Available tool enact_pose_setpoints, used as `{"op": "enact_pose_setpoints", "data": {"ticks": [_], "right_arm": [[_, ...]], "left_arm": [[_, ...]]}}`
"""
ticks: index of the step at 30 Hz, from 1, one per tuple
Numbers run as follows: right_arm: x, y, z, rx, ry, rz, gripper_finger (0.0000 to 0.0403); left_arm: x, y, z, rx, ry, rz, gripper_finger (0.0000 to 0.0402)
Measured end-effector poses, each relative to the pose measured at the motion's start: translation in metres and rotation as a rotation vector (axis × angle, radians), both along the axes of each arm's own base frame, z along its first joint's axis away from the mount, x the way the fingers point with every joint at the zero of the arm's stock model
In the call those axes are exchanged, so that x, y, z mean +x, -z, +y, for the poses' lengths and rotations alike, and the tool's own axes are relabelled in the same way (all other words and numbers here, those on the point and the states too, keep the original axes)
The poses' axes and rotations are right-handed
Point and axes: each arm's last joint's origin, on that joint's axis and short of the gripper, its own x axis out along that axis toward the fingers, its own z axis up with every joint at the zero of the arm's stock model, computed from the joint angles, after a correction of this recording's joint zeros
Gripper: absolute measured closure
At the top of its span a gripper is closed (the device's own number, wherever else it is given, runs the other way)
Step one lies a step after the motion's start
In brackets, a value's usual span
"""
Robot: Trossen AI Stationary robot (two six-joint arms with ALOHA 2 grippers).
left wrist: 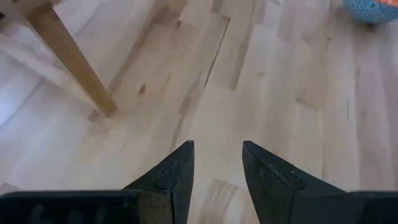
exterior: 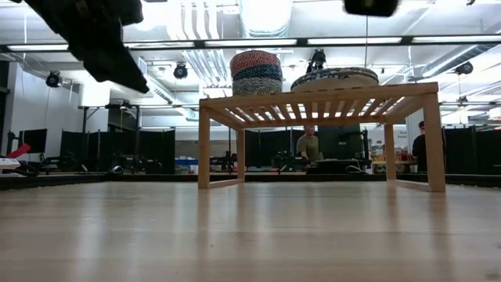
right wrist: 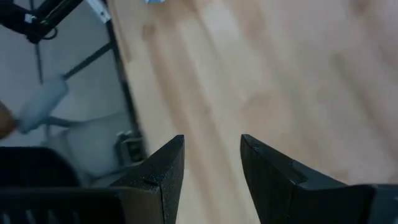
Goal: Place and stack bowls onto a shelf
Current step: Stack the orange pattern bowl on top of the blue pattern bowl
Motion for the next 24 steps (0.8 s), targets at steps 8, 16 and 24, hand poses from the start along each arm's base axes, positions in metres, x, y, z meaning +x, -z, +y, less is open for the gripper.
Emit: {"op": "enact_pose_setpoints", "data": {"ticks": [8,16,24], "right_arm": [[-0.007,0.017,0.033,0.213,0.153,0.196,0.0262],[-0.022,0.069,0.057,0.224,0.253,0.706,0.0284],[-0.032,0.105,0.07,0.108,0.334,0.964,0.0272]], "left_arm": [[0.003,-0.011,-0.001,0.062,0.048,-0.02,0.0283],[0.008,-0.033,-0.002,0.127,0.102,-0.05,0.0283],[0.01,-0.045,-0.002,0.229,0.164,-0.062,0.0283]]}}
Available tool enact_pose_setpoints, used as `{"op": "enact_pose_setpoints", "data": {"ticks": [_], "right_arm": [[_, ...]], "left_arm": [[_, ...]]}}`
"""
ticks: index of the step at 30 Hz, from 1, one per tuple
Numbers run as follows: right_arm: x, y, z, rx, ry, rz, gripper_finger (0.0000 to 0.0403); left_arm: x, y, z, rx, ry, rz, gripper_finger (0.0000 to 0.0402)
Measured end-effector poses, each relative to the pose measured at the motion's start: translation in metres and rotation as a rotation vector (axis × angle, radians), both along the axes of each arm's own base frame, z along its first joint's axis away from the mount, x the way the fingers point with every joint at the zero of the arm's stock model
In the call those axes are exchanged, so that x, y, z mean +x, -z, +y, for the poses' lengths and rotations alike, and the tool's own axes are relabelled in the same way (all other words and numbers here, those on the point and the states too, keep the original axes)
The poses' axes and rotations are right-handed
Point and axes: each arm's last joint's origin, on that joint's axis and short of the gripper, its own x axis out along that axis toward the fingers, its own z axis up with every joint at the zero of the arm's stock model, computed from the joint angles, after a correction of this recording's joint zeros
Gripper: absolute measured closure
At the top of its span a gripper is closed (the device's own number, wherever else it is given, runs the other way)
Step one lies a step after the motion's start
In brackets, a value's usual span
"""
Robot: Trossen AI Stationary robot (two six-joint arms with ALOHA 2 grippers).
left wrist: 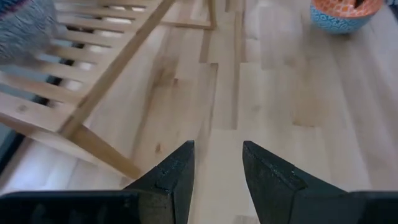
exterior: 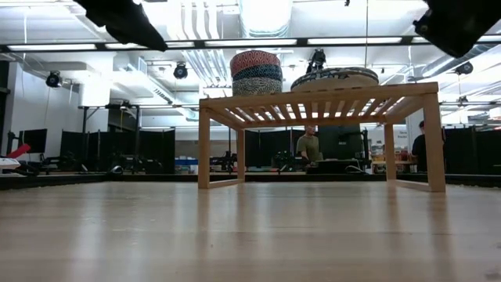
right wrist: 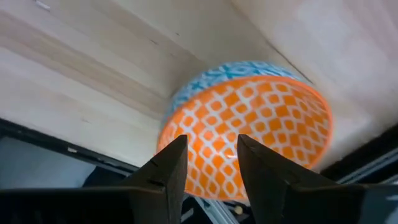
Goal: Place and stack bowls onto a shelf
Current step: Stack the orange pattern bowl on top of the blue pattern bowl
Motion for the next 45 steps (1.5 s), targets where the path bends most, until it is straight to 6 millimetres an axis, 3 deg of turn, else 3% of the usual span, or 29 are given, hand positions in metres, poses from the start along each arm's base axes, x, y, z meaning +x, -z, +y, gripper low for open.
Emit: {"op": "enact_pose_setpoints", "data": {"ticks": [10,18,24,30,35,40,45], "right_arm": [[0.005,0.003,0.002,-0.017,0.005,-0.071,0.0209],[0.013,0.025,0.01,-0.031,0.002,-0.099,0.0214],[0.017,0.042,0.013,-0.02,-0.032,-0.064,0.0259],[0.016,0.039,0.014,0.019,-0.081,-0.066,0.0363],[0.027,0.012,0.02,0.1,-0.256,-0.217,0.0387],[0.047,-0.032,0.022,0.114,-0.546,-0.47,0.0388],[0.065,-0.087,-0.006,-0.123,-0.842,-0.629,0.0389]], "left_arm": [[0.0,-0.002,0.002,0.047,-0.038,-0.012,0.0283],[0.0,-0.001,0.002,0.048,-0.037,-0.009,0.0283],[0.001,0.0,0.001,0.049,-0.038,-0.004,0.0283],[0.003,0.002,0.001,0.054,-0.037,0.006,0.0283],[0.003,0.001,0.002,0.102,-0.05,0.002,0.0283],[0.003,-0.017,0.007,0.263,-0.181,-0.061,0.0283],[0.002,-0.026,0.01,0.383,-0.273,-0.079,0.0283]]}}
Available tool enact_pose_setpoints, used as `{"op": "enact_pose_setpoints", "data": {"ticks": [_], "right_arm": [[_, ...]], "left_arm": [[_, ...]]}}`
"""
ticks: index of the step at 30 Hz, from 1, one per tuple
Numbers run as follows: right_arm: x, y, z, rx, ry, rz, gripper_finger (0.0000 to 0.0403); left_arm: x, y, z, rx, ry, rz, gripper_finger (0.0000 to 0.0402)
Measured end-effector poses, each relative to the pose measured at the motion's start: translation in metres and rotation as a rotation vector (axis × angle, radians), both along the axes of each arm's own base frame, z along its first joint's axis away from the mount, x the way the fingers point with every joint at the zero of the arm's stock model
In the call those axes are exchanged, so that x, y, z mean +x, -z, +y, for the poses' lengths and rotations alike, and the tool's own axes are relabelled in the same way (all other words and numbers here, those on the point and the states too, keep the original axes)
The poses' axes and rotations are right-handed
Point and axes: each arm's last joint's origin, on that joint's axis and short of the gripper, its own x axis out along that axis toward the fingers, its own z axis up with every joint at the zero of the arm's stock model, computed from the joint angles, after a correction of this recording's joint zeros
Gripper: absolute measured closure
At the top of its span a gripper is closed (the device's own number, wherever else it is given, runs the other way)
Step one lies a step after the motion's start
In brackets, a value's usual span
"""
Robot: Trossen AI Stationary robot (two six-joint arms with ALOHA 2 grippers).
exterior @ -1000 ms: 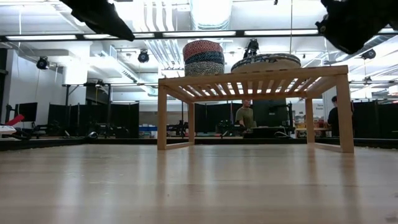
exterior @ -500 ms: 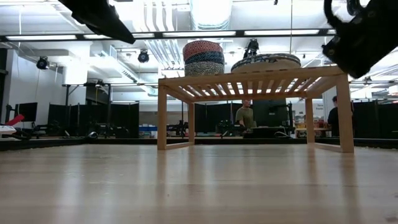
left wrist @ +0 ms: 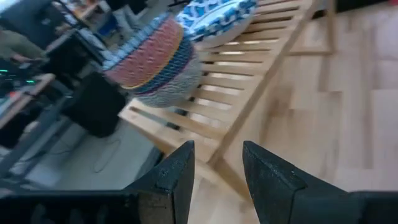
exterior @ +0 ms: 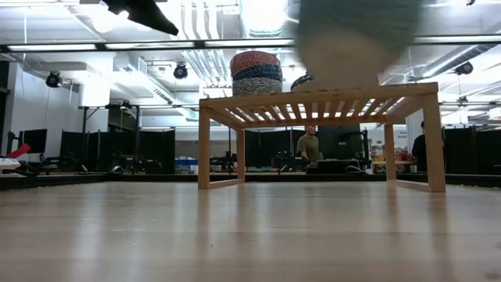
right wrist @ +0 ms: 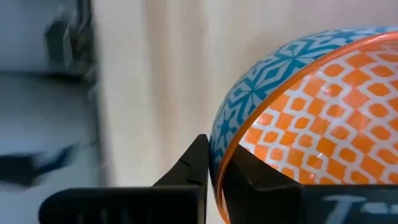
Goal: Place and stack bowls onto a shelf
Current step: Stack the orange pattern bowl on top of the blue pattern bowl
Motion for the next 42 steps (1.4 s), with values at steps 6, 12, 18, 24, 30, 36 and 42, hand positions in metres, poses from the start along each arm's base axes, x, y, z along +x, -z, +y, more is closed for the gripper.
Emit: {"op": "enact_pose_setpoints", "data": {"ticks": [6,12,18,24,30,36,42], "right_arm": [[0.004,-0.078,-0.035,-0.513,-0.255,-0.305,0.0389],[0.012,-0.129,-0.094,-0.806,-0.384,-0.386,0.039],[0.02,-0.143,-0.172,-0.993,-0.495,-0.305,0.039],[0.015,-0.145,-0.246,-1.045,-0.623,-0.179,0.039],[0.006,-0.142,-0.293,-0.968,-0.654,-0.183,0.039],[0.0,-0.14,-0.314,-0.842,-0.626,-0.266,0.039],[0.002,-0.137,-0.318,-0.818,-0.617,-0.272,0.039]], "left_arm": [[-0.004,0.005,0.002,0.045,-0.022,0.065,0.0283],[-0.008,0.009,0.004,0.041,-0.058,0.091,0.0283],[-0.008,0.01,0.004,0.039,-0.061,0.093,0.0283],[-0.006,0.016,0.003,0.051,-0.062,0.12,0.0283],[-0.006,0.032,0.003,0.067,-0.029,0.137,0.0283],[-0.012,0.039,0.003,0.032,0.077,0.095,0.0283],[-0.023,0.038,0.007,-0.001,0.066,0.048,0.0283]]}}
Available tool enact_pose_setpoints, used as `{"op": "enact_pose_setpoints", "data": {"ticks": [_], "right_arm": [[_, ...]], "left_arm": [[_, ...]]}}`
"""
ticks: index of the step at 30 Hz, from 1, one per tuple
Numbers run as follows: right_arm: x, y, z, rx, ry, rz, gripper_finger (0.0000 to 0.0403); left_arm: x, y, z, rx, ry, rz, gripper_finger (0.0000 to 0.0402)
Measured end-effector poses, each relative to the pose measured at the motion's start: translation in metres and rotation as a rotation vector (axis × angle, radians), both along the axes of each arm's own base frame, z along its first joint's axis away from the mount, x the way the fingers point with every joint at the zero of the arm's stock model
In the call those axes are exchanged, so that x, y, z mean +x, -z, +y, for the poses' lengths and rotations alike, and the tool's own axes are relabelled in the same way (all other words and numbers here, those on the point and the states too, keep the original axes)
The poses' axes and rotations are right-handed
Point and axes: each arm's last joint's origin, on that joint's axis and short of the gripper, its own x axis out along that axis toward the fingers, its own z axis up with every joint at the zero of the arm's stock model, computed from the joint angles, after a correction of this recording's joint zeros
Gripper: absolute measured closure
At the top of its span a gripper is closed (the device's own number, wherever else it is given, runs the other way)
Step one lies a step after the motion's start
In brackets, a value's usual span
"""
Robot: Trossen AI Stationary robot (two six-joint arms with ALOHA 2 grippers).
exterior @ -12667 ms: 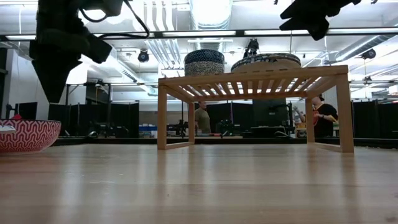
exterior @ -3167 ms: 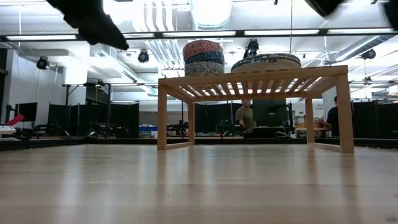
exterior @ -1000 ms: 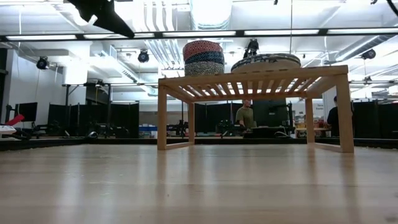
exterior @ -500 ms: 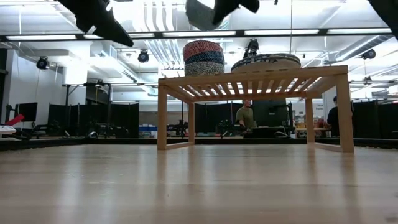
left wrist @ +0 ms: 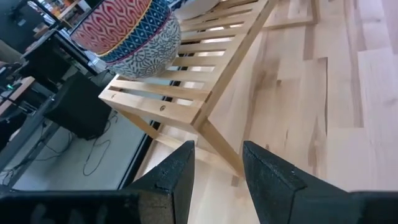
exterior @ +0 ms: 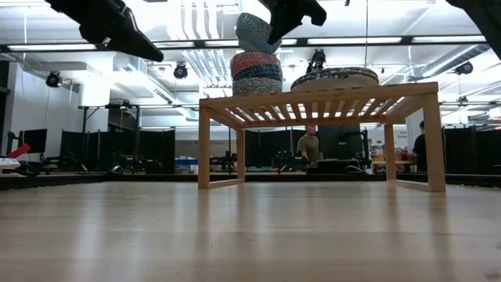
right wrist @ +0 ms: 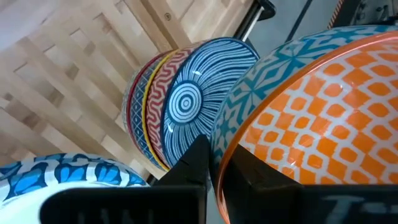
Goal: Place and stack bowls onto a shelf
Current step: Stack the orange pattern bowl on top of the blue pattern bowl
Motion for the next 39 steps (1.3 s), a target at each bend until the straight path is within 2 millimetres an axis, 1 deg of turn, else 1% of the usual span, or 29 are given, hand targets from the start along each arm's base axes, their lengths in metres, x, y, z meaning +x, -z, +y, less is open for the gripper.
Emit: {"op": "enact_pose_setpoints", "data": {"ticks": [6,15,20,31,35,39], "right_arm": [[0.001,0.001,0.0,0.013,0.019,-0.013,0.039],[0.001,0.002,0.0,0.036,0.04,-0.01,0.039],[0.002,0.006,0.002,0.116,0.016,-0.022,0.039],[0.006,0.019,0.0,0.13,0.035,0.023,0.039],[0.006,0.02,0.0,0.124,0.04,0.027,0.039],[0.006,0.019,-0.001,0.09,0.092,0.03,0.0382]], "left_arm": [[-0.006,0.0,0.002,-0.009,-0.003,-0.021,0.0283],[-0.007,-0.001,0.002,-0.014,-0.005,-0.031,0.0283],[-0.007,-0.001,0.002,-0.014,-0.005,-0.031,0.0283],[-0.006,-0.001,0.002,-0.01,-0.004,-0.028,0.0283],[-0.006,-0.001,0.002,-0.009,-0.004,-0.028,0.0283],[-0.006,-0.001,0.002,-0.009,-0.004,-0.027,0.0283]]}}
